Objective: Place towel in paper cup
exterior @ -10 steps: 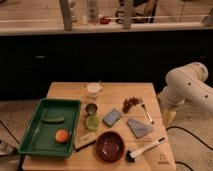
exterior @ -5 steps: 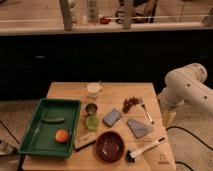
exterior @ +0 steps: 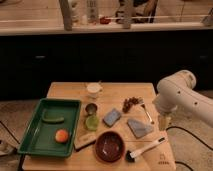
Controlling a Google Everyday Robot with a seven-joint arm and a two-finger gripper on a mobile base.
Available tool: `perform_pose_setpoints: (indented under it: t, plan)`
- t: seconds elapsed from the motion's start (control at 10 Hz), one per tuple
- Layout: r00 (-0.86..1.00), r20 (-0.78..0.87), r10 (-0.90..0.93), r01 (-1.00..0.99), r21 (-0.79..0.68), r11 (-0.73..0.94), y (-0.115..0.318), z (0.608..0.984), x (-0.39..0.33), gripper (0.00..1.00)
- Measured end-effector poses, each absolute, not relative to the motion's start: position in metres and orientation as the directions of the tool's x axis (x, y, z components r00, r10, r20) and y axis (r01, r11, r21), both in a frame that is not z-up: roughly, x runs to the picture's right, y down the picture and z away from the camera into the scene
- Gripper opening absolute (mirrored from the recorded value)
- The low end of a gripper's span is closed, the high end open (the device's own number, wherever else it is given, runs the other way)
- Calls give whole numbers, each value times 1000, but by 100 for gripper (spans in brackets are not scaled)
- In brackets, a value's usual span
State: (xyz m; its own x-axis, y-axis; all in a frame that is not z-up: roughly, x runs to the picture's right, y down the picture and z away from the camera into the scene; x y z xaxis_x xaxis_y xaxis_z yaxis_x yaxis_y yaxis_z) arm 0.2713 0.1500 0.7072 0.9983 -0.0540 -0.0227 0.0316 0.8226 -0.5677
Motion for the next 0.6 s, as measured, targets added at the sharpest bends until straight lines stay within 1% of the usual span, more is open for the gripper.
perform_pose_setpoints:
  t: [0.3, 0.6]
  plan:
    - [998, 1, -69, 57, -578, 814, 172, 727, 264, 80]
    - [997, 18, -74, 70, -583, 809, 182, 736, 262, 80]
